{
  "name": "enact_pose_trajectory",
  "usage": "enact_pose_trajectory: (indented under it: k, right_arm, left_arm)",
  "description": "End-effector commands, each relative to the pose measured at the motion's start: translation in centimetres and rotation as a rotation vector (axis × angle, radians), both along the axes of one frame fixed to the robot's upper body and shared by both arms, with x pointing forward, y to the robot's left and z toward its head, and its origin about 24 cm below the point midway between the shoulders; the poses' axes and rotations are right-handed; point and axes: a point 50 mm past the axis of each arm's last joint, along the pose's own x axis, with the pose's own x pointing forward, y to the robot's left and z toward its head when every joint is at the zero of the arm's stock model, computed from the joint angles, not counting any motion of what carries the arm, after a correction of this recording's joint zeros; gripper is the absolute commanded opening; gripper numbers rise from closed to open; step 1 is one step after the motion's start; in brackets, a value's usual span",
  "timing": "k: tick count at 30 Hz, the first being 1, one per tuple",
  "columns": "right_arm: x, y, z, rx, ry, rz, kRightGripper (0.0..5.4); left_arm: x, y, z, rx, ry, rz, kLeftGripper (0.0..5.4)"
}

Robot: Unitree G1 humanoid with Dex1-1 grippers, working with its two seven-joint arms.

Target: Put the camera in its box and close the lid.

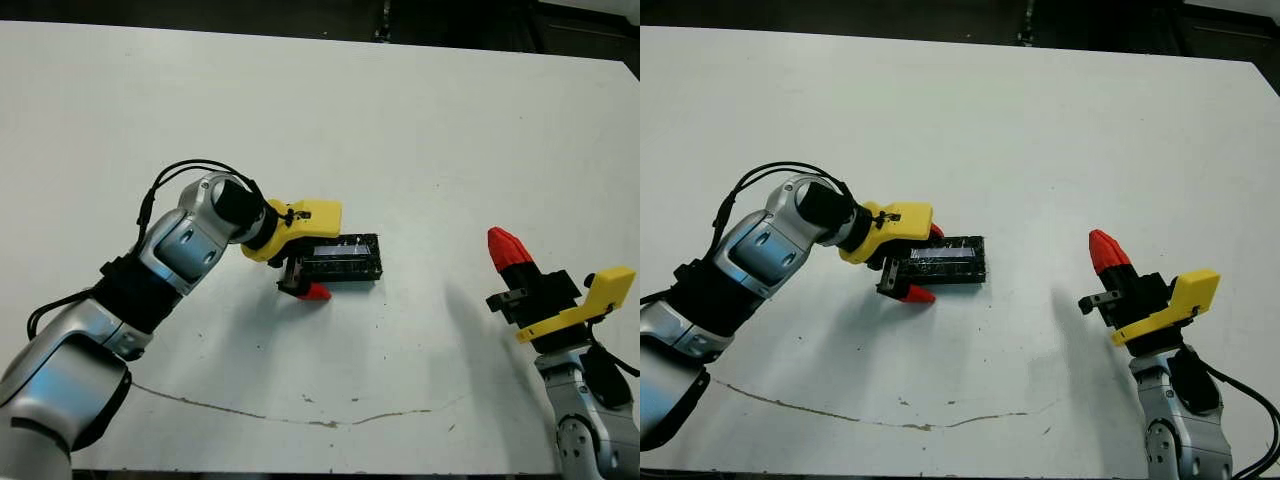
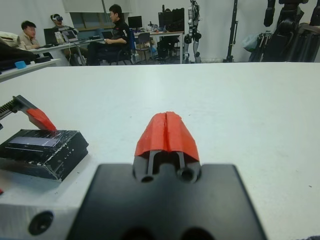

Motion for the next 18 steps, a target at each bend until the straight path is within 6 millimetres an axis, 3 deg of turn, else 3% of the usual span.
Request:
enact_pose_trajectory:
  k: [1, 18]
  right_arm:
    - [-0.2, -0.2, -0.2, -0.009, 0.011, -0.006, 0.0]
    - [-0.2, -0.2, -0.1, -0.014, 0.007, 0.004, 0.0]
  left_arm:
    - [-0.4, 0.2, -1.2, 0.012, 0.045, 0.016, 5.39]
    - [0.4, 1.2, 0.0, -0.019, -0.028, 0.1, 5.39]
